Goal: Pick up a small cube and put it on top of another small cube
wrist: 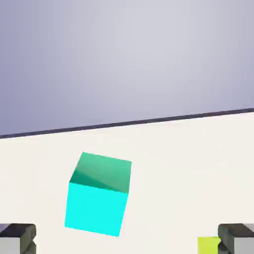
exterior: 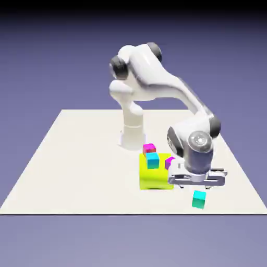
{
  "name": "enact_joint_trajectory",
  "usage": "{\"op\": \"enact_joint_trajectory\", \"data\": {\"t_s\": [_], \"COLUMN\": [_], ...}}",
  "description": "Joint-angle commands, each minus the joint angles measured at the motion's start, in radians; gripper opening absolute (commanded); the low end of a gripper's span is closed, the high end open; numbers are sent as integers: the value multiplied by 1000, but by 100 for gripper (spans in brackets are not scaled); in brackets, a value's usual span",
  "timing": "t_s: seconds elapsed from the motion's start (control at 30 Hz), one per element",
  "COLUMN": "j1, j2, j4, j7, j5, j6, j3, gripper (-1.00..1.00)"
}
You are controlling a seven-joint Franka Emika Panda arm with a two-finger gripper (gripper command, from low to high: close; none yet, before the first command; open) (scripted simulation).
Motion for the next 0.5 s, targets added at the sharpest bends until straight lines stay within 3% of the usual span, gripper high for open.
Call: {"op": "enact_joint_trajectory", "data": {"t_s": [0.0, 0.47], "j1": [-4, -59], "j2": [36, 522], "j4": [33, 477], "j7": [17, 240], "j5": [-2, -28], "j6": [-33, -470], "j3": [16, 224], "gripper": [0, 0]}}
